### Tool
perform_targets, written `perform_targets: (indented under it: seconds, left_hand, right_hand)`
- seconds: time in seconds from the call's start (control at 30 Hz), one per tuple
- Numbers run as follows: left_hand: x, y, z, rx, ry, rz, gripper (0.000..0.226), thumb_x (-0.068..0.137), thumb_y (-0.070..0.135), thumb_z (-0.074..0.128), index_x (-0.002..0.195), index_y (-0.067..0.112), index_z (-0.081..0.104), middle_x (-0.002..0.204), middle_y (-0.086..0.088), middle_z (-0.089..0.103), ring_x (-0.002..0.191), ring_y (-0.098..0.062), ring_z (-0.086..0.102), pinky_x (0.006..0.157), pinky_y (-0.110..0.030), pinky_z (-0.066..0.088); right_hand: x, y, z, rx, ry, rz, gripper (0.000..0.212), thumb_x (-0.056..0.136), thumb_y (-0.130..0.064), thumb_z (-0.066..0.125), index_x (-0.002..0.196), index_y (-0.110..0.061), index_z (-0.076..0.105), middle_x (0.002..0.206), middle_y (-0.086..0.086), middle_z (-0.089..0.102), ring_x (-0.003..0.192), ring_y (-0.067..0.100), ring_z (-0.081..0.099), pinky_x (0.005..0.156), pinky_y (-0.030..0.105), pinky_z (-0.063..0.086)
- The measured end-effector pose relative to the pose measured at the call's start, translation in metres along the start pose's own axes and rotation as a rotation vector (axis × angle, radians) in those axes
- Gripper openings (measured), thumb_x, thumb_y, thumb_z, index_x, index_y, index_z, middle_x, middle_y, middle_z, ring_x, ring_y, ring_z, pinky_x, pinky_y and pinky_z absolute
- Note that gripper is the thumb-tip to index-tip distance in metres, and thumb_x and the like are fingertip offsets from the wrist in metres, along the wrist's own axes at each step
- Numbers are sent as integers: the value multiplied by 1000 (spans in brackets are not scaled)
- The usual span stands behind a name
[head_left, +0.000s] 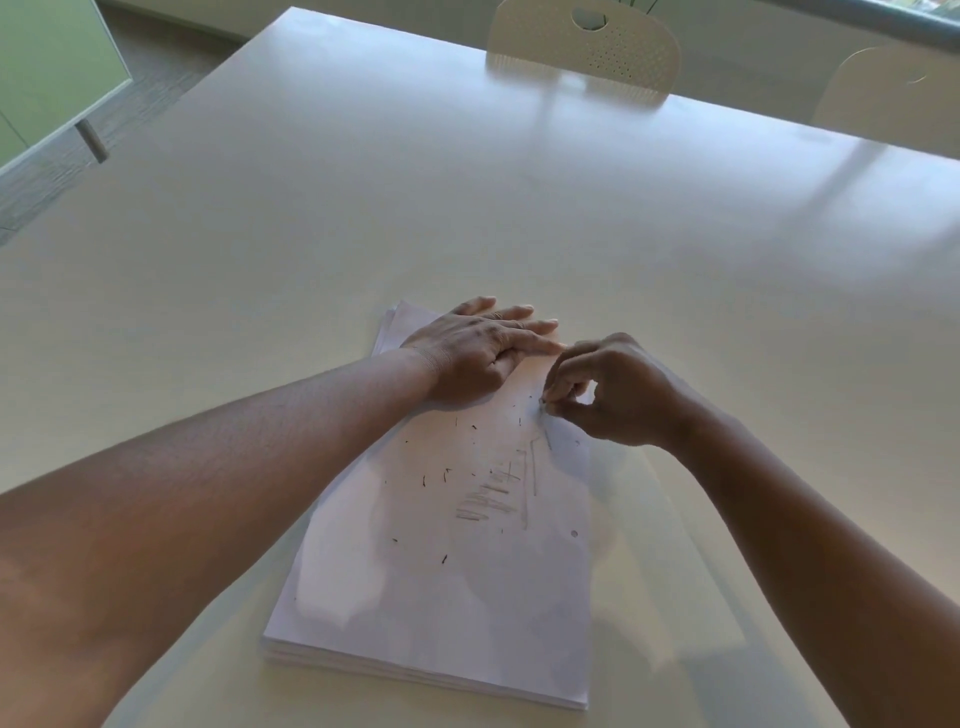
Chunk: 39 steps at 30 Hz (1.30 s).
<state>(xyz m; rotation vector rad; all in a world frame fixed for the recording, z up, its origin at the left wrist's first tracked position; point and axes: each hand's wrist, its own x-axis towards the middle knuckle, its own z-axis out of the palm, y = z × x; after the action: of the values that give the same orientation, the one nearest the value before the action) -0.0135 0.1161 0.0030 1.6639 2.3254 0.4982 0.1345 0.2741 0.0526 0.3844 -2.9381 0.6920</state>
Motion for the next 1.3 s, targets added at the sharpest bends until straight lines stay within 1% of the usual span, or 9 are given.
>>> perform_targets:
  seconds: [0.13, 0.37, 0.53, 0.7, 0.83, 0.97, 1.1, 1.2, 1.3]
  left_hand:
    - [0, 1, 0, -2, 2, -2, 48, 110, 27, 28, 150, 46, 45, 165, 24, 26, 155, 2, 12, 128, -36, 2]
    - [0, 1, 0, -5, 4, -6, 51, 109, 25, 29, 149, 52, 44, 164, 26, 26, 154, 3, 12, 128, -33, 1]
    - [0, 0, 3, -17, 22, -10, 48, 110, 28, 30, 148, 53, 46, 162, 29, 29, 153, 5, 14, 128, -32, 2]
    - [0, -2, 3, -64, 74, -4, 41, 110, 33, 37, 143, 48, 54, 160, 25, 36, 152, 4, 19, 128, -34, 8]
    - [-2, -3, 3, -112, 130, 12, 38, 110, 30, 40, 141, 41, 59, 161, 19, 39, 154, 1, 19, 129, -37, 9]
    - [-7, -3, 3, -180, 274, 58, 35, 108, 30, 42, 133, 36, 65, 151, 13, 54, 150, -4, 33, 126, -41, 21]
    - [-13, 2, 3, -160, 442, 32, 34, 106, 29, 43, 127, 35, 69, 133, 12, 67, 131, -12, 56, 113, -41, 39]
    - [-17, 9, 2, -170, 431, -10, 32, 105, 35, 43, 123, 37, 71, 128, 16, 68, 123, -10, 59, 108, -38, 41]
    - [-22, 12, 3, -139, 351, -15, 40, 101, 56, 44, 127, 38, 68, 133, 17, 65, 127, -9, 56, 109, -37, 39]
  right_hand:
    - [5, 4, 6, -46, 105, 44, 6, 75, -6, 81, 74, -10, 77, 74, -1, 71, 63, 14, 64, 63, 32, 54]
    - [-8, -11, -7, -15, -150, 61, 10, 75, -10, 83, 76, -19, 78, 74, -9, 71, 63, 4, 63, 64, 20, 53]
    - [-9, -17, -4, -7, -132, 210, 14, 73, -11, 82, 70, -24, 77, 65, -17, 64, 62, 0, 61, 62, 19, 50]
    - [-4, -20, 0, -16, -136, 343, 18, 73, -12, 79, 67, -29, 75, 66, -12, 68, 62, 7, 63, 62, 28, 56]
    - [-1, -24, -1, -29, -150, 394, 20, 75, -11, 78, 67, -29, 75, 67, -14, 67, 62, 5, 63, 60, 25, 56]
    - [0, -28, -3, -26, -165, 464, 19, 76, -15, 79, 67, -32, 74, 74, -14, 67, 65, 6, 64, 61, 26, 57]
    - [3, -37, -6, -53, -178, 501, 13, 78, -13, 73, 72, -24, 77, 79, -7, 68, 67, 11, 64, 64, 31, 60]
    - [5, -43, -8, -85, -197, 520, 13, 81, -13, 68, 76, -21, 77, 85, 0, 67, 67, 7, 57, 68, 31, 59]
    - [7, -47, -10, -98, -210, 536, 13, 81, -13, 66, 77, -19, 77, 85, 3, 69, 70, 9, 60, 68, 32, 59]
